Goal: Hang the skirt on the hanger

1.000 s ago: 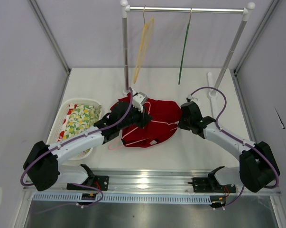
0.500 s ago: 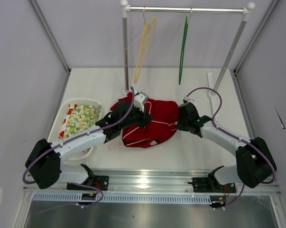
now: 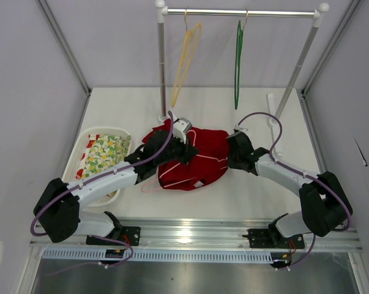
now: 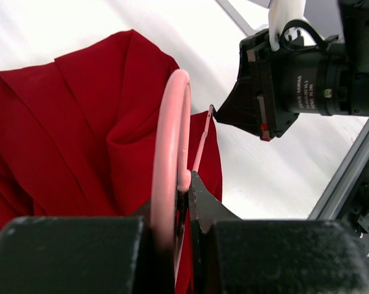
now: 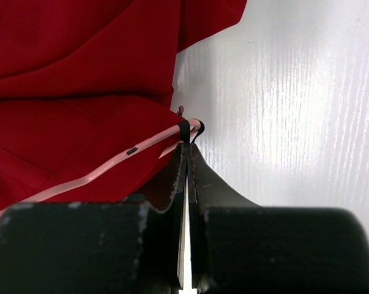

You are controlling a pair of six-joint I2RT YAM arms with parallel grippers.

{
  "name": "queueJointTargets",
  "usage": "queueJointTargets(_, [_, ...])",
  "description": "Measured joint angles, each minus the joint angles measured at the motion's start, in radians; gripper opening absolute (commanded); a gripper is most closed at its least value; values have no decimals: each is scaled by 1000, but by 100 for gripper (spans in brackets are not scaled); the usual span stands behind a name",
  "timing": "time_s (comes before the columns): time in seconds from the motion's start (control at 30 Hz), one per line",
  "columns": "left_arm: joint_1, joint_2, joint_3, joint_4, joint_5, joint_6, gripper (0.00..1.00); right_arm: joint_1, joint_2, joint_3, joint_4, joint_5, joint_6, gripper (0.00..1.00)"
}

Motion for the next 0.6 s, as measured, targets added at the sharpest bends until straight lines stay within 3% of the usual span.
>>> queueJointTargets(0.6, [0, 2, -63, 123, -24, -55, 0, 0, 27, 26, -42, 49, 1, 0])
